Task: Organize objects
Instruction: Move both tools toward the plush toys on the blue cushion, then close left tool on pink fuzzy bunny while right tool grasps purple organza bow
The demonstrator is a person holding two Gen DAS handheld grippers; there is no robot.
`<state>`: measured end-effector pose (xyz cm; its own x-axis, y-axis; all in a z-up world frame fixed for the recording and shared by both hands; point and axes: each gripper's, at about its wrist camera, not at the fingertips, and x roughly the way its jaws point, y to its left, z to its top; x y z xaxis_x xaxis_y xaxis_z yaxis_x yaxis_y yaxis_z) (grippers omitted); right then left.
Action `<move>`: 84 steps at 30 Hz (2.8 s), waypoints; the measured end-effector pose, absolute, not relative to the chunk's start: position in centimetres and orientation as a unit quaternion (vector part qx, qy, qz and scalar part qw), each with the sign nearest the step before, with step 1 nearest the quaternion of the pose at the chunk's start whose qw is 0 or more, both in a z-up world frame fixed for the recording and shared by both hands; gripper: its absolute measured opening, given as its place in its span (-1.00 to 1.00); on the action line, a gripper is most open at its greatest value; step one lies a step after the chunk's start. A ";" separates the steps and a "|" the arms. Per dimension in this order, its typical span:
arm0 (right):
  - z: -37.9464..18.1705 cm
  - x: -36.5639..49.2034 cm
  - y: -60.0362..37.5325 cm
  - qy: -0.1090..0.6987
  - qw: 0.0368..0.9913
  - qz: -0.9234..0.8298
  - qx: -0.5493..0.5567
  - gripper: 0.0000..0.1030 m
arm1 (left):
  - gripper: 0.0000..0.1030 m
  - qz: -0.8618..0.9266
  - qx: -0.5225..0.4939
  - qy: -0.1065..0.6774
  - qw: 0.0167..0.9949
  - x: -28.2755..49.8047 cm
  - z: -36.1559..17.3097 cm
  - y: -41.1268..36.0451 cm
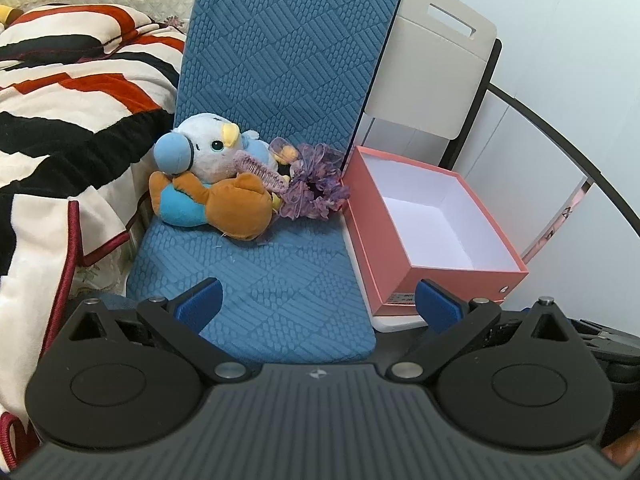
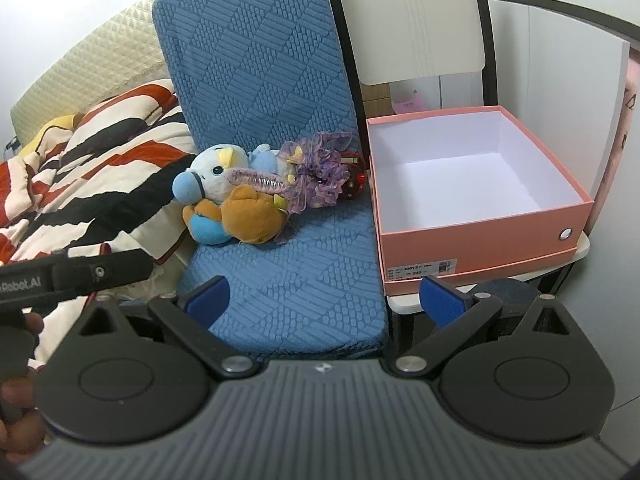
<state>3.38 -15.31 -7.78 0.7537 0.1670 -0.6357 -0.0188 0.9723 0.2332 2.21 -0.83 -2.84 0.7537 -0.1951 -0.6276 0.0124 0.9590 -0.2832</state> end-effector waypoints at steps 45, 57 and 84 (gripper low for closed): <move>-14.8 14.0 -12.7 0.386 0.913 0.112 0.072 1.00 | 1.00 -0.002 -0.108 0.345 0.932 13.3 -10.9 2.8; -17.0 19.9 -11.1 0.359 0.925 0.117 0.037 0.97 | 1.00 0.019 -0.106 0.332 0.937 20.3 -14.2 4.1; -20.6 33.1 -9.1 0.339 0.935 0.096 -0.040 0.94 | 0.56 0.003 -0.107 0.302 0.947 30.4 -16.4 7.8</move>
